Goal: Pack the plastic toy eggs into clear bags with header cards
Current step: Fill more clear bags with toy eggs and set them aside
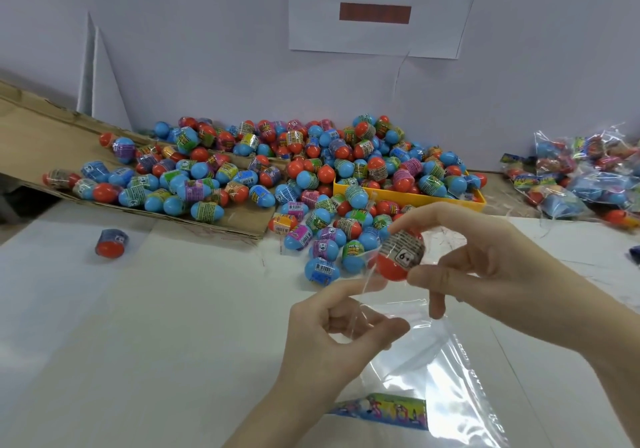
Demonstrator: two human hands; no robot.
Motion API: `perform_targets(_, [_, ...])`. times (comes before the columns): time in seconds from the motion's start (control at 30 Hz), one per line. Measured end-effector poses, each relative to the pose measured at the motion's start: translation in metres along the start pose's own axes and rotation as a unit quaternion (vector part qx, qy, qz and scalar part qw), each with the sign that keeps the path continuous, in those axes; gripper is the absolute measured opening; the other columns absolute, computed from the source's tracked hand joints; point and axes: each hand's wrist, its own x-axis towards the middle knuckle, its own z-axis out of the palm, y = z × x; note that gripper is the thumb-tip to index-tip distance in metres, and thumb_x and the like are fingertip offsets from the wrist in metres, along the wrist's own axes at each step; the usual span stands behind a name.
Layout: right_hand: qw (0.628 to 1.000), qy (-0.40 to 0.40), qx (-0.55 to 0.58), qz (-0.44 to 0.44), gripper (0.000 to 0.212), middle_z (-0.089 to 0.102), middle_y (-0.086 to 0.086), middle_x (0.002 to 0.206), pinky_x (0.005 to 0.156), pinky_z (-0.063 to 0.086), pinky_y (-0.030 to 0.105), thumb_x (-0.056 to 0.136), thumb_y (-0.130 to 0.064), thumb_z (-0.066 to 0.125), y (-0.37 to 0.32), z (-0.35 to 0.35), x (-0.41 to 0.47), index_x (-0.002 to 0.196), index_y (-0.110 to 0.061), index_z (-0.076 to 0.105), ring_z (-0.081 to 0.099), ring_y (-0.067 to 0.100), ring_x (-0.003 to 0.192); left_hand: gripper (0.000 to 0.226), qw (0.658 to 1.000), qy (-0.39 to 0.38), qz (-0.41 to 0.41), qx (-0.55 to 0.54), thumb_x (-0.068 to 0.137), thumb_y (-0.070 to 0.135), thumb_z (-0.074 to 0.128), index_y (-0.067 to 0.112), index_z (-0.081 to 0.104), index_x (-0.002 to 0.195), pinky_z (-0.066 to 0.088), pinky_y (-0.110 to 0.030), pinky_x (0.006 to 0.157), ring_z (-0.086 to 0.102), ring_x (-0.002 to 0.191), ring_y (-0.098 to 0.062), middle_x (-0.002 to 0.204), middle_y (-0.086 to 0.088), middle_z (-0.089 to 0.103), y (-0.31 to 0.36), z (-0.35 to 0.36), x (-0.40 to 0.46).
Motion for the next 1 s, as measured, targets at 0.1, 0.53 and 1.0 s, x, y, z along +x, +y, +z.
perform_targets(0.1, [0.999, 0.028, 0.0, 0.016, 0.027, 0.056, -0.017, 0.102, 0.048, 0.044, 0.01, 0.076, -0.02, 0.059, 0.002, 0.0, 0.0, 0.098, -0.034, 0.052, 0.065, 0.01, 0.053, 0.026, 1.0, 0.005, 0.0, 0.001, 0.053, 0.035, 0.076, 0.039, 0.072, 0.078, 0.049, -0.012, 0.059, 0.066, 0.053, -0.012, 0.057, 0.002, 0.068, -0.001, 0.001, 0.0])
perform_targets(0.53, [0.99, 0.026, -0.136, -0.009, 0.037, 0.056, -0.02, 0.097, 0.052, 0.048, 0.013, 0.065, -0.018, 0.075, -0.009, -0.001, -0.001, 0.091, -0.04, 0.061, 0.059, 0.001, 0.047, 0.024, 0.999, 0.017, 0.029, 0.0, 0.061, 0.047, 0.067, 0.034, 0.069, 0.082, 0.049, -0.014, 0.056, 0.067, 0.055, -0.012, 0.07, 0.004, 0.073, -0.004, 0.002, -0.001])
perform_targets(1.0, [0.982, 0.006, -0.178, -0.057, 0.045, 0.065, -0.017, 0.087, 0.079, 0.048, 0.012, 0.082, -0.011, 0.062, 0.007, 0.006, 0.003, 0.113, -0.043, 0.051, 0.061, -0.002, 0.082, 0.032, 0.999, -0.032, -0.017, -0.018, 0.056, 0.05, 0.069, 0.039, 0.072, 0.086, 0.052, -0.027, 0.067, 0.069, 0.077, -0.022, 0.082, -0.003, 0.073, -0.006, 0.003, 0.003])
